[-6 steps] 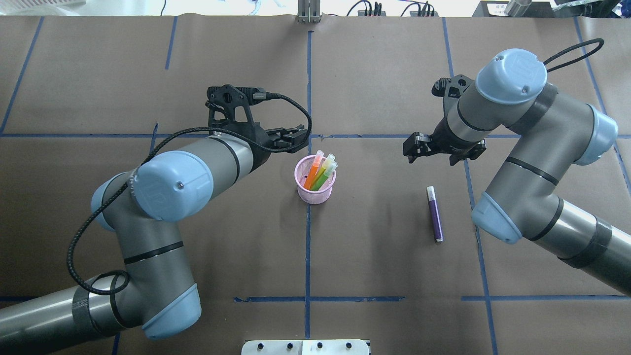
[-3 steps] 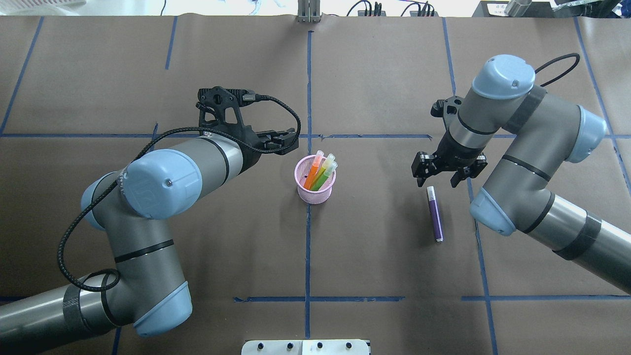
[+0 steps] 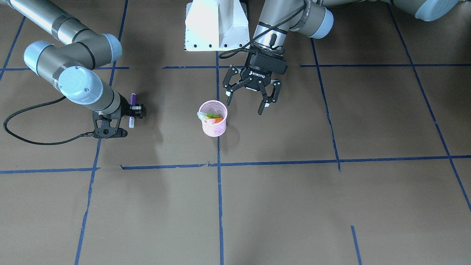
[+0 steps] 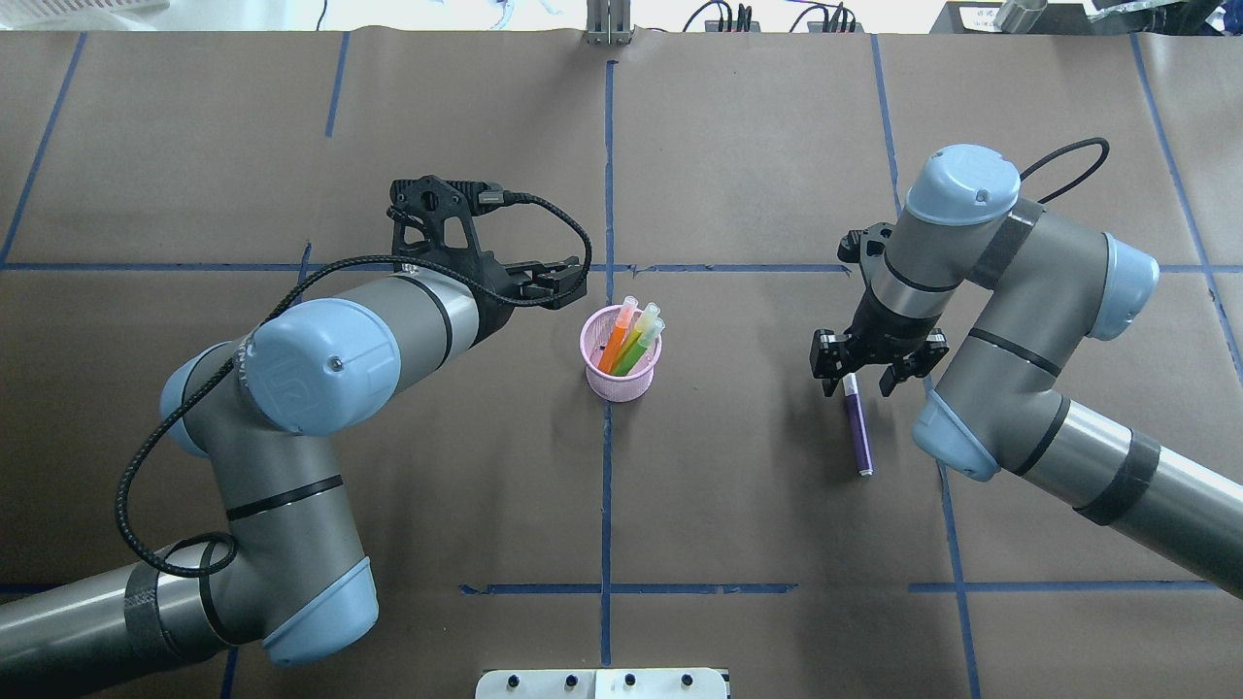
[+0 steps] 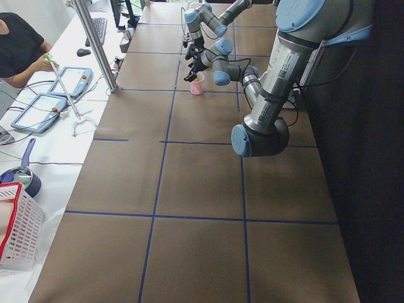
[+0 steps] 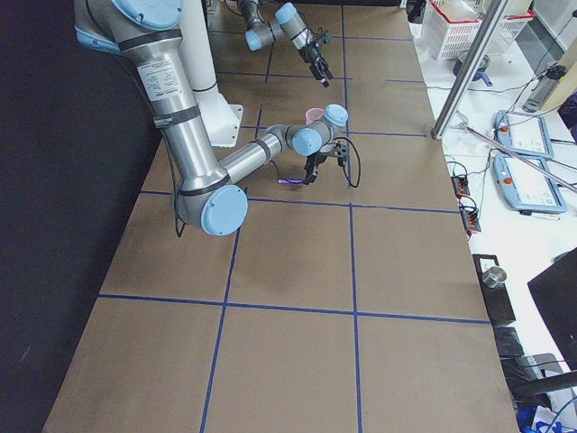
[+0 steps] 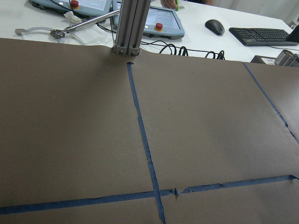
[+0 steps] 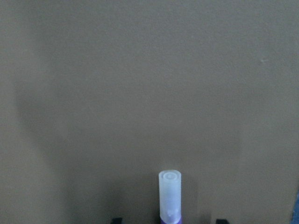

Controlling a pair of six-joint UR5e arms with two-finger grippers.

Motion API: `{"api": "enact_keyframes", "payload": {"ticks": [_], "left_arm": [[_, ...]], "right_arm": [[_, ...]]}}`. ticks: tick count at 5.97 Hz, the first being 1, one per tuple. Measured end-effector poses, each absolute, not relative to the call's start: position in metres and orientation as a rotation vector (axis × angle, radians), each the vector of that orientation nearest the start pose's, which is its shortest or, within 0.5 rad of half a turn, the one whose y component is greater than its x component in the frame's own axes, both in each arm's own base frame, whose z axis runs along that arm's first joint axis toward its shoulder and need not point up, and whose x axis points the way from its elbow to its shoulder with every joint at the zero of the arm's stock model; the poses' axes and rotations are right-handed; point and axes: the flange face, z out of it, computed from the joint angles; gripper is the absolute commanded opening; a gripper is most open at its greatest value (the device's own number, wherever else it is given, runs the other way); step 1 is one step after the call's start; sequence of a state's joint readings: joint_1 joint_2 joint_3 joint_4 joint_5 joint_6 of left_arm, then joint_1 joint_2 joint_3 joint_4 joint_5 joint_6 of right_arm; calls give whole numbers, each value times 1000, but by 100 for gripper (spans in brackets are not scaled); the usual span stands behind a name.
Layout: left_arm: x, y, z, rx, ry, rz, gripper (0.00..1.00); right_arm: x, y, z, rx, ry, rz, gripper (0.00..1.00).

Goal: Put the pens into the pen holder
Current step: 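Raise the left gripper while the right gripper grasps the purple marker, then close the right gripper on the purple marker's cap end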

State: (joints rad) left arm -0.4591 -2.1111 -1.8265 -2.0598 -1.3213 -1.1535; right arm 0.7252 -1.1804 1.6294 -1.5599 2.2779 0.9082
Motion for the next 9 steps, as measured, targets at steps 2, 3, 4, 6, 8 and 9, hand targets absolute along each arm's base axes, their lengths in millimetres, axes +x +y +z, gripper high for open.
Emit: {"api": "enact_keyframes", "payload": {"ticks": [2,3,4,6,8,9], "left_arm": [[480,-413,179,737,1066,-196,100],[481,-413,179,737,1066,-195,100],[481,-414,179,737,1065,-195,100],[481,-414,179,737,1064,-195,100],[480,-414,179,738,1065,-196,100],[480,-414,179,739,1065,-196,100]], "right_arm": [[-433,-472,412,-260,-777,-103,55],[-435,-471,413,-263,-775,-104,56],[-437,-469,414,-266,-773,-107,56],[-442,-464,415,-273,-768,-114,56],[-444,-463,417,-280,-762,-115,16],[-444,-462,418,-282,-761,-115,0]]}}
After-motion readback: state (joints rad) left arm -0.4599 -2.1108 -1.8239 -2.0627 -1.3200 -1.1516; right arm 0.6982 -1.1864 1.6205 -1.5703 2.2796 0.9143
